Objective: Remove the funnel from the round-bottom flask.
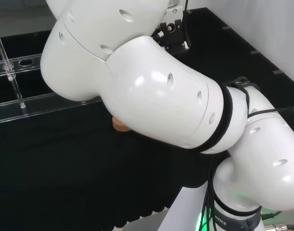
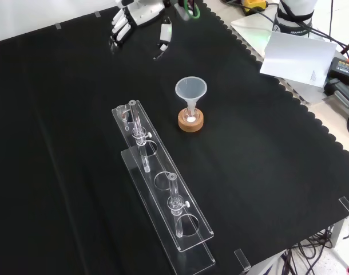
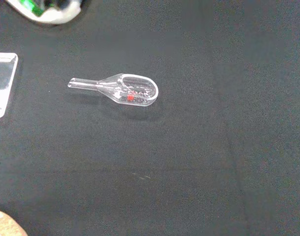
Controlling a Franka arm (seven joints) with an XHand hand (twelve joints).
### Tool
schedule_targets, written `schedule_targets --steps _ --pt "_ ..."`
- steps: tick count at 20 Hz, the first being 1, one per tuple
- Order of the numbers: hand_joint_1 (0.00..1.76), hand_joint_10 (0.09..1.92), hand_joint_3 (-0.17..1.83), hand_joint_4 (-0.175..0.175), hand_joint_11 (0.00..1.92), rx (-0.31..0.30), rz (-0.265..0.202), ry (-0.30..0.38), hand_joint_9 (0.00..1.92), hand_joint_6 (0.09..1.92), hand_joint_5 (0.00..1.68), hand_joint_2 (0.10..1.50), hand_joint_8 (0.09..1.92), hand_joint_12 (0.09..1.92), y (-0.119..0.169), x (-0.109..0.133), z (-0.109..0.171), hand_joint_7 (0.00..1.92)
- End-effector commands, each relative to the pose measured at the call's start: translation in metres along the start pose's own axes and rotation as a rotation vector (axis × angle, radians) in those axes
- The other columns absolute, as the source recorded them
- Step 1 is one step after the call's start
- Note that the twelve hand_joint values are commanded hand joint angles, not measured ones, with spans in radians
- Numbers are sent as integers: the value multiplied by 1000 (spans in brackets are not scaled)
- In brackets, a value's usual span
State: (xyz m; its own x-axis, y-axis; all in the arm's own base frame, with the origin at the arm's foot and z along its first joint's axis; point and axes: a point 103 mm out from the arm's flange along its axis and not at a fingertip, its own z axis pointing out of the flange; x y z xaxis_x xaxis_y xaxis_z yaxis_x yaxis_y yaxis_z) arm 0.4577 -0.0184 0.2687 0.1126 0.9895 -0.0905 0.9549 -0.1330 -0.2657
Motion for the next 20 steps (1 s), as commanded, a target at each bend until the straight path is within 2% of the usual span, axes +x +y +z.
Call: schedule_targets --steps 1,5,9,15,20 --pt "766 623 532 -14 367 -18 11 13 483 126 395 634 667 1307 -28 -7 -10 249" --pt "764 623 530 -14 367 -25 10 31 483 120 399 636 667 1307 -44 -8 -15 249" --pt "736 622 529 -16 364 -17 -11 69 481 110 393 642 665 1309 -64 -1 -19 245" --pt "682 624 510 -26 347 29 -68 95 435 87 336 655 653 1336 -94 23 -17 188" --pt "660 640 493 -30 344 90 -102 110 409 87 301 659 657 1364 -111 49 -3 158"
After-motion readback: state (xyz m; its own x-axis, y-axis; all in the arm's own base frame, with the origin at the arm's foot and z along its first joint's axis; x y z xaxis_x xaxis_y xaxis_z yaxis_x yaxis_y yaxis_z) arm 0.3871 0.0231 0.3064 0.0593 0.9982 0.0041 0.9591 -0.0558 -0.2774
